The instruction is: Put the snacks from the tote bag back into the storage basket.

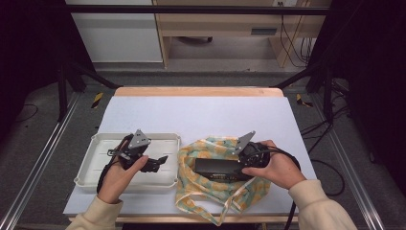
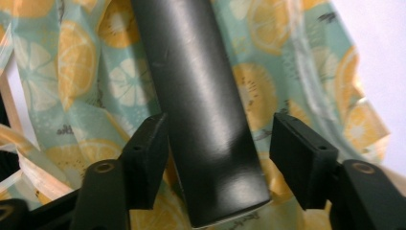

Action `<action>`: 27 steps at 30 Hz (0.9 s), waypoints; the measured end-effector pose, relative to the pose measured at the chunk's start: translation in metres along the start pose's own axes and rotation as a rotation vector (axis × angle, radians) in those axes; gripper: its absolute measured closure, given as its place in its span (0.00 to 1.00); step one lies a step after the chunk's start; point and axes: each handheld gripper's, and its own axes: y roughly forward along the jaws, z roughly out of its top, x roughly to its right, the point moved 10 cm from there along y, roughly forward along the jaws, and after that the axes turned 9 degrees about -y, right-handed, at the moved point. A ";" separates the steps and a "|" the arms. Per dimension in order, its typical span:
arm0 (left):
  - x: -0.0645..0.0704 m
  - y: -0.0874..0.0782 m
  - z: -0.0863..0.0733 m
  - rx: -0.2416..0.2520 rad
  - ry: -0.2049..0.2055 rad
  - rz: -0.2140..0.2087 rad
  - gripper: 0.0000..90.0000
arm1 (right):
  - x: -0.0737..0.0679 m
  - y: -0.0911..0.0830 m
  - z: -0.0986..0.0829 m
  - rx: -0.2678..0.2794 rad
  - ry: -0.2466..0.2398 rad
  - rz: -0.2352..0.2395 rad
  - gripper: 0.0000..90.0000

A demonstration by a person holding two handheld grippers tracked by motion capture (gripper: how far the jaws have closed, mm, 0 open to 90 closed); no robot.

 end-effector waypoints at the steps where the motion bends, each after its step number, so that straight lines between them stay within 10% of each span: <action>1: 0.001 0.001 -0.001 -0.006 0.003 -0.004 0.12 | -0.001 0.003 -0.003 -0.009 -0.002 0.012 0.41; 27: 0.005 0.005 -0.005 -0.027 0.013 -0.023 0.12 | -0.002 0.026 -0.012 -0.079 -0.024 0.119 0.39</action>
